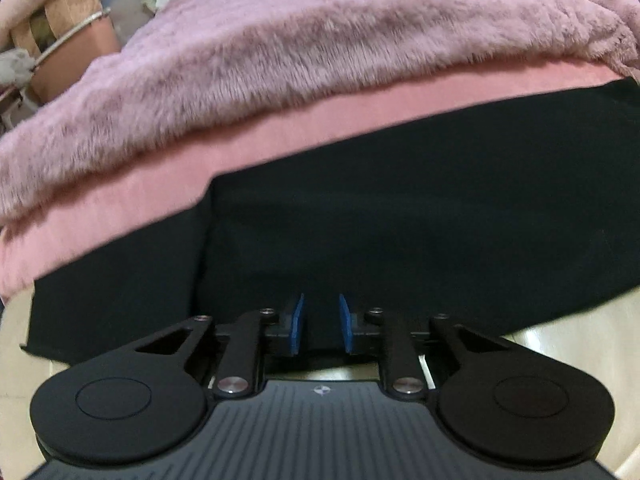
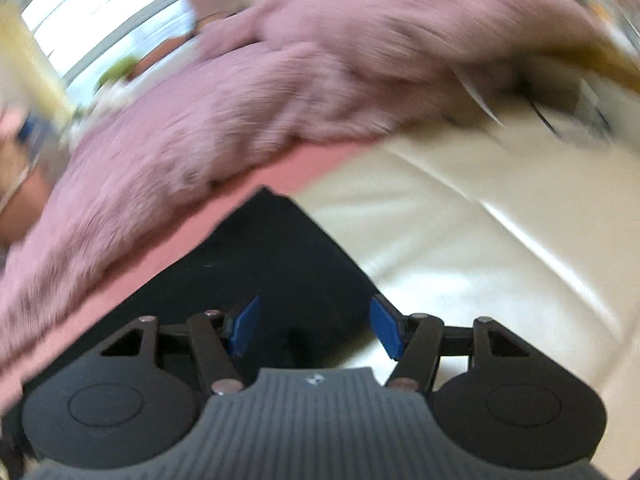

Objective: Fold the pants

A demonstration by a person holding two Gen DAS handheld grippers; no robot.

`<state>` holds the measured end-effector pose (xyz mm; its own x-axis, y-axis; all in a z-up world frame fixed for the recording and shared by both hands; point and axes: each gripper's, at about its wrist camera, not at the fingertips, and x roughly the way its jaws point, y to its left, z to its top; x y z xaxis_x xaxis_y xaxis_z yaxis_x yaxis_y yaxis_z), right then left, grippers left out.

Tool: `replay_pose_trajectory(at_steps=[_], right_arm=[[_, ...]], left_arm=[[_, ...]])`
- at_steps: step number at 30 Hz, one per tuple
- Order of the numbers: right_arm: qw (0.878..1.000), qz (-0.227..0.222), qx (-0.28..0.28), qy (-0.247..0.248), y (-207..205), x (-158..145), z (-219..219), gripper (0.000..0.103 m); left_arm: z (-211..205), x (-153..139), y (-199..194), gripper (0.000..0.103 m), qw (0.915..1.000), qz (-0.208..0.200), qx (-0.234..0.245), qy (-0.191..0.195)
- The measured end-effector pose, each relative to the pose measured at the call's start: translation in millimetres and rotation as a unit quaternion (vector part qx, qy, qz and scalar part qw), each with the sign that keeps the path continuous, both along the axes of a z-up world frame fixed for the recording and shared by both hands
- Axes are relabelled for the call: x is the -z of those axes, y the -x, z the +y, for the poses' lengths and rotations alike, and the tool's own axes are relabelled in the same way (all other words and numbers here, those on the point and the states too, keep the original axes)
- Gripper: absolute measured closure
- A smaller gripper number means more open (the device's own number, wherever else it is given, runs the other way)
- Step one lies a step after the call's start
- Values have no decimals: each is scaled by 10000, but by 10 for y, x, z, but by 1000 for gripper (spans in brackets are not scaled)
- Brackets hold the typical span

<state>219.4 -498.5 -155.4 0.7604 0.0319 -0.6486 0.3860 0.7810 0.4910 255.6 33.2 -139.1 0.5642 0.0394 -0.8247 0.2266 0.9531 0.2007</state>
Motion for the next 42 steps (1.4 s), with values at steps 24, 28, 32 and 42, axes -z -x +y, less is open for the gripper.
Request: replay_pose_trajectory(at_steps=[24,28,32,42], right_arm=[[9934,174,771,-826,735,259,-463,103],[9935,490,952,-394,962,245,-767,103],[9925,744,944,205,934,197,-951,103],[9881,481,545,1359,1061,-323,-418,64]], left_arm=[[-569,21,611,103,9953,590,763,109],[-753,14,817,102,9931,651,790,565],[-805,-33,955,94,9928,510,806,726],[-151,-546,1452,50,9966,-294,391,670]])
